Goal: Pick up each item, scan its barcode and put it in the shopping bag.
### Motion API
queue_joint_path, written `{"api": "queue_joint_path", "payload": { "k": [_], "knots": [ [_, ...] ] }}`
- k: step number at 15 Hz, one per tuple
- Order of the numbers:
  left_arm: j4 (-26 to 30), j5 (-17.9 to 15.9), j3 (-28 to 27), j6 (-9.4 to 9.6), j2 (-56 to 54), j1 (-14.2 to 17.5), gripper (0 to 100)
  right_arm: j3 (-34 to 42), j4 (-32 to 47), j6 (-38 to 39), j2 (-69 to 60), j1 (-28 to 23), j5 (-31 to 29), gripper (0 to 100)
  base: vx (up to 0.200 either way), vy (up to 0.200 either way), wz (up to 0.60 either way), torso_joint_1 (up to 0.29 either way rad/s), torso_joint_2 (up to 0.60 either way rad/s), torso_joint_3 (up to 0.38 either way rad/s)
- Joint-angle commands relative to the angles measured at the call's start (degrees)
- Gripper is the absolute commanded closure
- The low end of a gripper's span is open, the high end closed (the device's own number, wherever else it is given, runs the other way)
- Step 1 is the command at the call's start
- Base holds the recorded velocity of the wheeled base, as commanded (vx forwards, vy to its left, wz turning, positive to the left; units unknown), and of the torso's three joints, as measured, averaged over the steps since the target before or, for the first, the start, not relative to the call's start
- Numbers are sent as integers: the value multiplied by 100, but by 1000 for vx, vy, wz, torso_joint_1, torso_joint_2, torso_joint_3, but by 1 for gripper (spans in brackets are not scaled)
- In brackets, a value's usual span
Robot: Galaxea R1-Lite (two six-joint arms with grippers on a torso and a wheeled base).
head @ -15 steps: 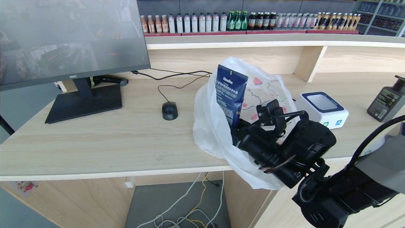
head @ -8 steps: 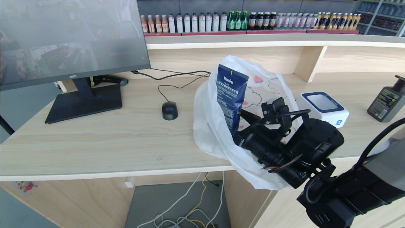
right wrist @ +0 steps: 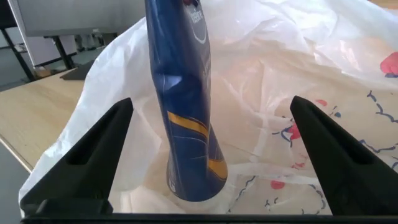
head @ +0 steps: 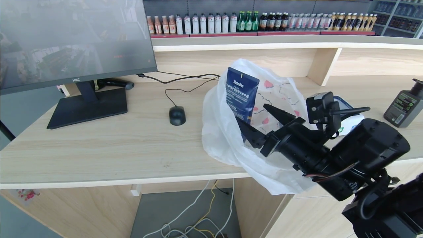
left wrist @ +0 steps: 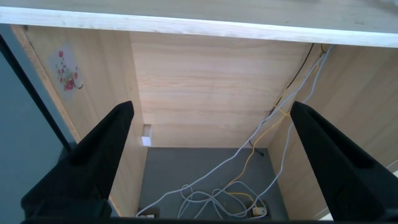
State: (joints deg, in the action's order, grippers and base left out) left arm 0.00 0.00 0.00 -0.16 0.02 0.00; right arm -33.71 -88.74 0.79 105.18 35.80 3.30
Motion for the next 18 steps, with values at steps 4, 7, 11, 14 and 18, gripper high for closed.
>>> {"api": "queue_joint_path", "payload": {
  "k": [4, 7, 11, 14, 18],
  "knots": [
    [0, 0, 0, -2, -2, 0, 0, 479, -21, 0, -718, -214, 12, 0, 0, 0, 0, 0, 0, 0],
    [0, 0, 0, 7, -2, -9, 0, 708, -74, 9, -964, -267, 12, 0, 0, 0, 0, 0, 0, 0],
    [0, 0, 0, -11, -2, -9, 0, 857, -83, 9, -1087, -267, 12, 0, 0, 0, 0, 0, 0, 0],
    [0, 0, 0, -2, -2, -9, 0, 778, -91, 9, -947, -267, 21, 0, -67, 0, 0, -1, 1, -1],
    [0, 0, 0, 7, -2, -9, 0, 778, -91, 9, -885, -267, 21, 0, 0, 0, 0, 0, 0, 0]
  ]
}}
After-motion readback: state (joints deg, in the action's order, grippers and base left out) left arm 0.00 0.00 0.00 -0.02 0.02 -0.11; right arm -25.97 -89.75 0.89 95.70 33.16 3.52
